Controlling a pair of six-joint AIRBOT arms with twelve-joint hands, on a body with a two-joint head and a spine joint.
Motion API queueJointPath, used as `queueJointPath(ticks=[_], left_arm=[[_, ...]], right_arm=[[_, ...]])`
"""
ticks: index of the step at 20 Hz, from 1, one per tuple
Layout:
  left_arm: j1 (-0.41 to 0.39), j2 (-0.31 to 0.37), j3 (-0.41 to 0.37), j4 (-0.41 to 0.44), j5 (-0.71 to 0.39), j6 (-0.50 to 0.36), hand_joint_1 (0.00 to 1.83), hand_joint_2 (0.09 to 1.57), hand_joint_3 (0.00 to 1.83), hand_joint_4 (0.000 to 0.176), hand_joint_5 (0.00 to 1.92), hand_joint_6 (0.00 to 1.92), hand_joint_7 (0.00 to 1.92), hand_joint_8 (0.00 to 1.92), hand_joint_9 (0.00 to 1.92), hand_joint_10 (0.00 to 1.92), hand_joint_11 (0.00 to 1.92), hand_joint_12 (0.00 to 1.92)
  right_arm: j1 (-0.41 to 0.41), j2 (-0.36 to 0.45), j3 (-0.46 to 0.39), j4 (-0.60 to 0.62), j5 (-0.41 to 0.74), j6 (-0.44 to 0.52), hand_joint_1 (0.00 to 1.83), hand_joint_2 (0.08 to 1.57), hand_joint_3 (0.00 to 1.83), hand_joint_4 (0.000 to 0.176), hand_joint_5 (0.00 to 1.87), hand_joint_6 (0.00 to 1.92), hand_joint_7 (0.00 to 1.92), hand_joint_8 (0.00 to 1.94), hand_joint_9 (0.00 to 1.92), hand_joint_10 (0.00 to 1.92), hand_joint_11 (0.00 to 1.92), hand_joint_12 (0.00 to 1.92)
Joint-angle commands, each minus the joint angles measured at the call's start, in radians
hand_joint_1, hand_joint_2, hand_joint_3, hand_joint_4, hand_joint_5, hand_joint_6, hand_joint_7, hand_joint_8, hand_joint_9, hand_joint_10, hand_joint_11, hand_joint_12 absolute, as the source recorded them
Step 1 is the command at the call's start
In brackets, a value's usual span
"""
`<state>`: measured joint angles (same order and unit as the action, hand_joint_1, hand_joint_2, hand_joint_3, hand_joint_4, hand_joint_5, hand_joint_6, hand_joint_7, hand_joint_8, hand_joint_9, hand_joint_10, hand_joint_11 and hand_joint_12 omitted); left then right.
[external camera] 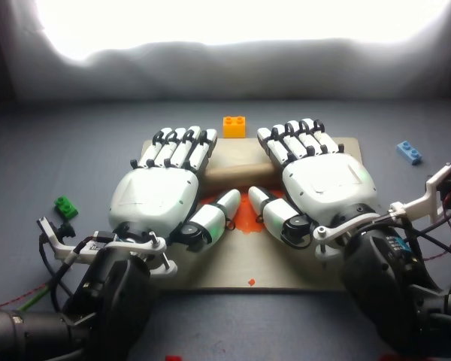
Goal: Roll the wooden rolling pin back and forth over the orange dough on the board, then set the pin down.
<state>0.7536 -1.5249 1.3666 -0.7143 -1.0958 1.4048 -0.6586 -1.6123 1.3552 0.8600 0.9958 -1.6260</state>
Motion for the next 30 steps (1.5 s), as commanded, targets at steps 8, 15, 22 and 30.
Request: queueJointPath(ticks=[8, 15, 22, 30], left_arm=[[-0.024, -0.014, 0.052, 0.056, -0.063, -0.004, 0.00, 1.48, 0.01, 0.000, 0.00, 0.00, 0.00, 0.00, 0.00, 0.00, 0.00, 0.00], [-0.033, -0.024, 0.092, 0.072, -0.029, -0.013, 0.00, 1.48, 0.00, 0.000, 0.00, 0.00, 0.01, 0.00, 0.00, 0.00, 0.00, 0.00], [-0.038, -0.038, 0.123, 0.073, -0.010, -0.016, 0.00, 1.48, 0.00, 0.000, 0.00, 0.00, 0.00, 0.00, 0.00, 0.00, 0.00, 0.00], [-0.046, -0.055, 0.157, 0.073, 0.006, -0.023, 0.00, 1.48, 0.00, 0.000, 0.00, 0.00, 0.00, 0.00, 0.00, 0.00, 0.00, 0.00]], right_arm=[[0.013, -0.001, 0.023, -0.051, 0.081, 0.000, 0.00, 1.54, 0.01, 0.000, 0.06, 0.00, 0.04, 0.00, 0.00, 0.00, 0.00, 0.00], [0.017, -0.004, 0.038, -0.045, 0.066, 0.006, 0.00, 1.54, 0.00, 0.000, 0.07, 0.00, 0.05, 0.00, 0.00, 0.00, 0.00, 0.00], [0.020, -0.005, 0.048, -0.042, 0.053, 0.014, 0.00, 1.54, 0.00, 0.000, 0.05, 0.00, 0.04, 0.00, 0.00, 0.00, 0.00, 0.00], [0.022, -0.006, 0.050, -0.043, 0.056, 0.014, 0.00, 1.55, 0.00, 0.000, 0.06, 0.01, 0.06, 0.01, 0.01, 0.00, 0.00, 0.00]])
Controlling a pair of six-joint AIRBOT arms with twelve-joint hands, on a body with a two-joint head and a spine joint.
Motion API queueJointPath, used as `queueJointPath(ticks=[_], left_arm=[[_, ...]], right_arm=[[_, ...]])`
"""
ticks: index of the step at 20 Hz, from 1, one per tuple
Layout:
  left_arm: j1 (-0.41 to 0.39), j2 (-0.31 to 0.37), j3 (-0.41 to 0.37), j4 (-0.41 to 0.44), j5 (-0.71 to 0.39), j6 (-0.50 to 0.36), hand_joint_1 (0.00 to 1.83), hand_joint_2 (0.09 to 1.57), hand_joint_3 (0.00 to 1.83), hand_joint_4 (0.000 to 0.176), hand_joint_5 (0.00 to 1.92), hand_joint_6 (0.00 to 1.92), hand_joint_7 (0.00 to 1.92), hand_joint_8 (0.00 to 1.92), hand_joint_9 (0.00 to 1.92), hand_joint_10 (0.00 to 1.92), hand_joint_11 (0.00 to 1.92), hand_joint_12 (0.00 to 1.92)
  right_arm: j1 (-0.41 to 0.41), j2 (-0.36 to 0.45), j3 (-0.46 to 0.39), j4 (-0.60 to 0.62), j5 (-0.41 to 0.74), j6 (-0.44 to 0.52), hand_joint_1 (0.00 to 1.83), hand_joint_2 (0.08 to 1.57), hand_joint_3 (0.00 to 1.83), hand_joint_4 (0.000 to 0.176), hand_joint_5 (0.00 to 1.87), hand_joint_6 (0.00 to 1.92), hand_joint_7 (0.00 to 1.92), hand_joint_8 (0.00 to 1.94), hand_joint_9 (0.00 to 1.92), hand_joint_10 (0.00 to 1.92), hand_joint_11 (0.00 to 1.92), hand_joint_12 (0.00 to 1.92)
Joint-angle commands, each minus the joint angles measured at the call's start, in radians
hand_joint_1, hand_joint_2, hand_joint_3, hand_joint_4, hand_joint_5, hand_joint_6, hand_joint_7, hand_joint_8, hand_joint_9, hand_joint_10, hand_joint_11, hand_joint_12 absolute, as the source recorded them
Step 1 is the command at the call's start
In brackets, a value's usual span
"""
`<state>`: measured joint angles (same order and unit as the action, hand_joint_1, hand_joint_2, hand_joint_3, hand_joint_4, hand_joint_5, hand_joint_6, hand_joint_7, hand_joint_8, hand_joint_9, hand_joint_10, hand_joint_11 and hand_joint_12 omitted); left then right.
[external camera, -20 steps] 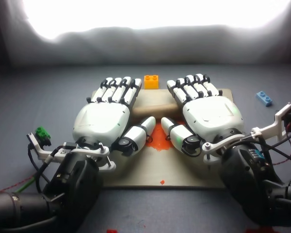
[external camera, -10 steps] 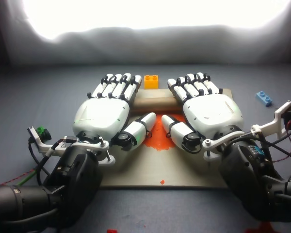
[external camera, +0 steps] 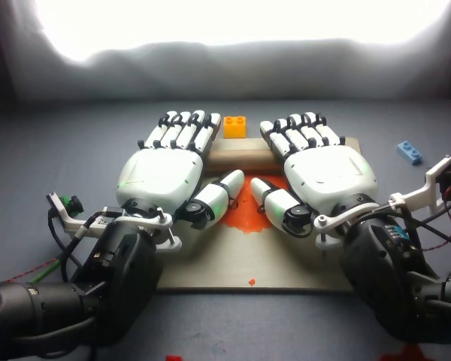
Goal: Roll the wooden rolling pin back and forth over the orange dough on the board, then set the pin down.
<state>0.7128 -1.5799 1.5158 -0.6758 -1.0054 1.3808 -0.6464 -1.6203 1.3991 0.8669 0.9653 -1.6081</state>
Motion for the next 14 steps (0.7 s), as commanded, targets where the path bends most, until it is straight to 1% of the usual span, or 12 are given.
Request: queueJointPath(ticks=[1, 5, 8, 9, 10, 11, 12, 13, 14], left_arm=[[-0.007, -0.002, 0.012, 0.035, -0.080, 0.001, 0.00, 1.48, 0.00, 0.000, 0.00, 0.00, 0.00, 0.00, 0.00, 0.00, 0.00, 0.00], [-0.018, -0.010, 0.030, 0.043, -0.063, -0.006, 0.00, 1.48, 0.00, 0.000, 0.01, 0.00, 0.00, 0.00, 0.00, 0.00, 0.00, 0.00], [-0.024, -0.010, 0.036, 0.043, -0.057, -0.006, 0.00, 1.48, 0.00, 0.000, 0.08, 0.02, 0.09, 0.01, 0.05, 0.01, 0.02, 0.01], [-0.024, -0.010, 0.036, 0.043, -0.056, -0.006, 0.00, 1.48, 0.00, 0.000, 0.10, 0.02, 0.13, 0.02, 0.08, 0.02, 0.04, 0.03], [-0.024, -0.010, 0.036, 0.043, -0.055, -0.006, 0.00, 1.48, 0.00, 0.000, 0.10, 0.02, 0.13, 0.02, 0.08, 0.02, 0.04, 0.03], [-0.023, -0.009, 0.034, 0.043, -0.054, -0.006, 0.00, 1.48, 0.00, 0.000, 0.11, 0.02, 0.13, 0.02, 0.09, 0.02, 0.04, 0.03], [-0.023, -0.009, 0.033, 0.043, -0.054, -0.006, 0.00, 1.48, 0.00, 0.000, 0.11, 0.02, 0.13, 0.02, 0.09, 0.02, 0.04, 0.03], [-0.023, -0.009, 0.032, 0.043, -0.054, -0.006, 0.00, 1.48, 0.00, 0.000, 0.15, 0.01, 0.18, 0.01, 0.12, 0.01, 0.01, 0.18], [-0.023, -0.009, 0.032, 0.043, -0.051, -0.006, 0.00, 1.48, 0.00, 0.000, 0.15, 0.01, 0.18, 0.01, 0.12, 0.01, 0.01, 0.18]], right_arm=[[0.010, 0.002, 0.006, -0.049, 0.087, -0.005, 0.00, 1.54, 0.00, 0.000, 0.06, 0.01, 0.07, 0.01, 0.01, 0.00, 0.00, 0.00], [0.011, 0.002, 0.006, -0.050, 0.091, -0.007, 0.00, 1.55, 0.00, 0.000, 0.08, 0.01, 0.07, 0.01, 0.01, 0.01, 0.00, 0.00], [0.011, 0.002, 0.006, -0.050, 0.092, -0.007, 0.00, 1.54, 0.00, 0.000, 0.15, 0.04, 0.16, 0.04, 0.10, 0.04, 0.02, 0.01], [0.011, 0.002, 0.006, -0.050, 0.092, -0.007, 0.00, 1.54, 0.00, 0.000, 0.20, 0.03, 0.21, 0.03, 0.15, 0.03, 0.00, 0.17], [0.011, 0.002, 0.006, -0.050, 0.093, -0.008, 0.00, 1.54, 0.00, 0.000, 0.20, 0.03, 0.21, 0.03, 0.15, 0.03, 0.00, 0.17], [0.011, 0.002, 0.006, -0.050, 0.094, -0.008, 0.00, 1.54, 0.00, 0.000, 0.21, 0.02, 0.23, 0.02, 0.16, 0.03, 0.00, 0.23], [0.011, 0.002, 0.006, -0.050, 0.095, -0.009, 0.00, 1.54, 0.00, 0.000, 0.21, 0.02, 0.23, 0.02, 0.16, 0.03, 0.00, 0.23], [0.011, 0.002, 0.006, -0.050, 0.096, -0.009, 0.00, 1.53, 0.00, 0.000, 0.24, 0.03, 0.27, 0.03, 0.19, 0.03, 0.00, 0.33], [0.011, 0.002, 0.006, -0.050, 0.096, -0.010, 0.00, 1.53, 0.00, 0.000, 0.24, 0.03, 0.27, 0.03, 0.19, 0.03, 0.00, 0.33]])
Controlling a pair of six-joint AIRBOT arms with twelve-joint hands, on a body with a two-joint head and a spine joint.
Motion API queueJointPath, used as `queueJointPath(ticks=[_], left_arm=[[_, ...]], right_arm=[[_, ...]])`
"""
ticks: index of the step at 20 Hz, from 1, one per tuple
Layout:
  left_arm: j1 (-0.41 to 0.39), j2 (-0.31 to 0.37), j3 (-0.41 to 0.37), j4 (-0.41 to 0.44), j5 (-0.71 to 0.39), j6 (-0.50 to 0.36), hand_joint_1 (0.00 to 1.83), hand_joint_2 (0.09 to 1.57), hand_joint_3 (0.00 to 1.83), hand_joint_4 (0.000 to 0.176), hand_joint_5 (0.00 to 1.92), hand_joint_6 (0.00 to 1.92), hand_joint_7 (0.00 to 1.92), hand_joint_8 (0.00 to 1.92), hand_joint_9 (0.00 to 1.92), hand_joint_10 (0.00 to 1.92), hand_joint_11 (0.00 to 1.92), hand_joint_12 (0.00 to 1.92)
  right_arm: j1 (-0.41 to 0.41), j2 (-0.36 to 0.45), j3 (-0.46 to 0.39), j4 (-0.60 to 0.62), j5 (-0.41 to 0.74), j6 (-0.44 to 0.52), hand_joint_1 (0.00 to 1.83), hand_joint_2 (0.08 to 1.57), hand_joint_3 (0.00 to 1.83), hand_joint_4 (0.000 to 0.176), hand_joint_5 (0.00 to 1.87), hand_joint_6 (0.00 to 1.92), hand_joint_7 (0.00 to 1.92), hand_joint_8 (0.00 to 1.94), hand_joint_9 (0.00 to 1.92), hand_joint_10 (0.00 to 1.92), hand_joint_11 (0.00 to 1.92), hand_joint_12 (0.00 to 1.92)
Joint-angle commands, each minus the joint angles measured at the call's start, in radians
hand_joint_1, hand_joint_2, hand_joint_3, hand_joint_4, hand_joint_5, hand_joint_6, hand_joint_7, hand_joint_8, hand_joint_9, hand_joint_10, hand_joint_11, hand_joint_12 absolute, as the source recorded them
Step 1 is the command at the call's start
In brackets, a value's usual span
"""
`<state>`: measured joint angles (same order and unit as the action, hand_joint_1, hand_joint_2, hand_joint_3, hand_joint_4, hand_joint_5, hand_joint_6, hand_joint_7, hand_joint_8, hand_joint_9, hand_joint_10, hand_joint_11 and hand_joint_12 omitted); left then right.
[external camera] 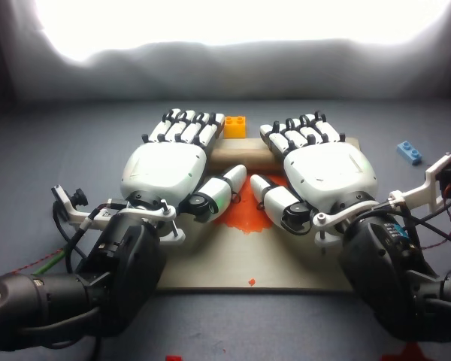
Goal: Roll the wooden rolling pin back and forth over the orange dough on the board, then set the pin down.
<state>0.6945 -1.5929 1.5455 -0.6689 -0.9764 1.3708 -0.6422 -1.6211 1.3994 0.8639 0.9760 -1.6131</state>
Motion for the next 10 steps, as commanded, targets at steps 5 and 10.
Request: queueJointPath(ticks=[5, 10], left_arm=[[-0.005, 0.009, -0.003, 0.036, -0.078, 0.001, 0.00, 1.48, 0.00, 0.000, 0.18, 0.01, 0.22, 0.00, 0.14, 0.00, 0.00, 0.23], [-0.001, 0.018, -0.018, 0.052, -0.078, -0.007, 0.00, 1.48, 0.00, 0.000, 0.19, 0.01, 0.23, 0.00, 0.15, 0.00, 0.00, 0.27]], right_arm=[[0.007, 0.003, 0.005, -0.047, 0.089, -0.008, 0.00, 1.53, 0.00, 0.000, 0.29, 0.03, 0.36, 0.01, 0.28, 0.05, 0.00, 0.63], [0.007, 0.003, 0.005, -0.047, 0.092, -0.009, 0.00, 1.53, 0.00, 0.000, 0.30, 0.02, 0.35, 0.00, 0.27, 0.03, 0.00, 0.64]])
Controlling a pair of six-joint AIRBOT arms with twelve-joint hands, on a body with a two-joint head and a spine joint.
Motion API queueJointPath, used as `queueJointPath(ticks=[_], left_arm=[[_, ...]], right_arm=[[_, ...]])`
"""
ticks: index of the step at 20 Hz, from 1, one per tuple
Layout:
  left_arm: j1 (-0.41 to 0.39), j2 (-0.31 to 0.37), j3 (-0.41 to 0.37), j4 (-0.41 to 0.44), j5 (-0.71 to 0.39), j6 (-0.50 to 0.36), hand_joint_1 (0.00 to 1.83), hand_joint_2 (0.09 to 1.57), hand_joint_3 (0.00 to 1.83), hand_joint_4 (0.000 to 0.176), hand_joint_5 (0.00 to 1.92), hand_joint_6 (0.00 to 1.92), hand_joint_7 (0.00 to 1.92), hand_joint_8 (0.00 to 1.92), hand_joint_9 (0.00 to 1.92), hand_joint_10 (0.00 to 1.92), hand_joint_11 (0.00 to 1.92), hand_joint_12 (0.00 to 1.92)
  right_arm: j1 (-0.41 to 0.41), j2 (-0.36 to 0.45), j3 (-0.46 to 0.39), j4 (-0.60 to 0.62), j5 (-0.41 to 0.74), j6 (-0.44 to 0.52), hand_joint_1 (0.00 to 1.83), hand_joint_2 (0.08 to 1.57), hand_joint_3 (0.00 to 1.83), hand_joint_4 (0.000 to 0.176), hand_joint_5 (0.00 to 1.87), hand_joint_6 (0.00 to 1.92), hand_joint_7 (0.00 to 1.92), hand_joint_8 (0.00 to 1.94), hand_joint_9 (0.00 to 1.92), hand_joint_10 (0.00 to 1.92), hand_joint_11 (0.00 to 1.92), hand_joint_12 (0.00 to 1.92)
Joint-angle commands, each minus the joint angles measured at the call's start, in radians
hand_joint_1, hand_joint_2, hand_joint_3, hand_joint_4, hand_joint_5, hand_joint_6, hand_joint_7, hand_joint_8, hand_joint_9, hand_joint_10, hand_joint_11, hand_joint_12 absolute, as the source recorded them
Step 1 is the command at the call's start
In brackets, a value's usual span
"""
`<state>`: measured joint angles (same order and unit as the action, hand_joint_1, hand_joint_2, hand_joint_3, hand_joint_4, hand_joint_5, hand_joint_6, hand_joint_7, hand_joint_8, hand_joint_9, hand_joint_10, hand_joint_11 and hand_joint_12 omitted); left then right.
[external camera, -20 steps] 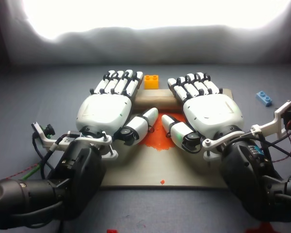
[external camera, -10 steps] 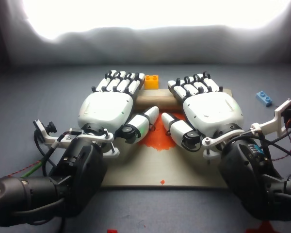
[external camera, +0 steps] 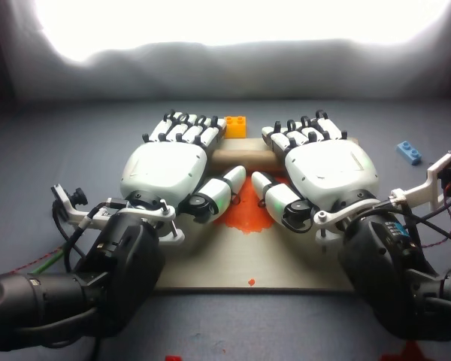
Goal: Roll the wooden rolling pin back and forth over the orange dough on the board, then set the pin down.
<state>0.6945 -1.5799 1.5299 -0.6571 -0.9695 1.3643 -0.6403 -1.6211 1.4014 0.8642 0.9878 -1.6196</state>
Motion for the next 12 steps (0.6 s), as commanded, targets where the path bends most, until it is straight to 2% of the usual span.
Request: queueJointPath(ticks=[1, 4, 7, 12], left_arm=[[0.001, 0.006, -0.003, 0.042, -0.085, -0.004, 0.00, 1.48, 0.00, 0.000, 0.19, 0.00, 0.22, 0.00, 0.14, 0.00, 0.00, 0.24], [0.006, 0.011, -0.008, 0.042, -0.089, -0.008, 0.00, 1.48, 0.00, 0.000, 0.19, 0.00, 0.21, 0.00, 0.14, 0.00, 0.00, 0.19], [0.010, 0.022, -0.018, 0.042, -0.089, -0.009, 0.00, 1.48, 0.00, 0.000, 0.18, 0.00, 0.19, 0.00, 0.13, 0.00, 0.00, 0.19], [0.024, 0.046, -0.051, 0.042, -0.094, -0.013, 0.00, 1.48, 0.00, 0.000, 0.19, 0.00, 0.20, 0.00, 0.12, 0.00, 0.00, 0.18]], right_arm=[[0.005, 0.003, 0.003, -0.047, 0.081, -0.004, 0.00, 1.54, 0.00, 0.000, 0.29, 0.02, 0.35, 0.00, 0.26, 0.03, 0.00, 0.60], [0.005, 0.003, 0.003, -0.047, 0.091, -0.011, 0.00, 1.53, 0.00, 0.000, 0.30, 0.02, 0.32, 0.00, 0.24, 0.02, 0.00, 0.54], [0.003, 0.003, 0.000, -0.047, 0.096, -0.017, 0.00, 1.52, 0.00, 0.000, 0.31, 0.02, 0.34, 0.00, 0.27, 0.02, 0.00, 0.58], [-0.001, 0.003, -0.010, -0.047, 0.112, -0.028, 0.00, 1.53, 0.00, 0.000, 0.30, 0.02, 0.35, 0.01, 0.26, 0.02, 0.00, 0.52]])
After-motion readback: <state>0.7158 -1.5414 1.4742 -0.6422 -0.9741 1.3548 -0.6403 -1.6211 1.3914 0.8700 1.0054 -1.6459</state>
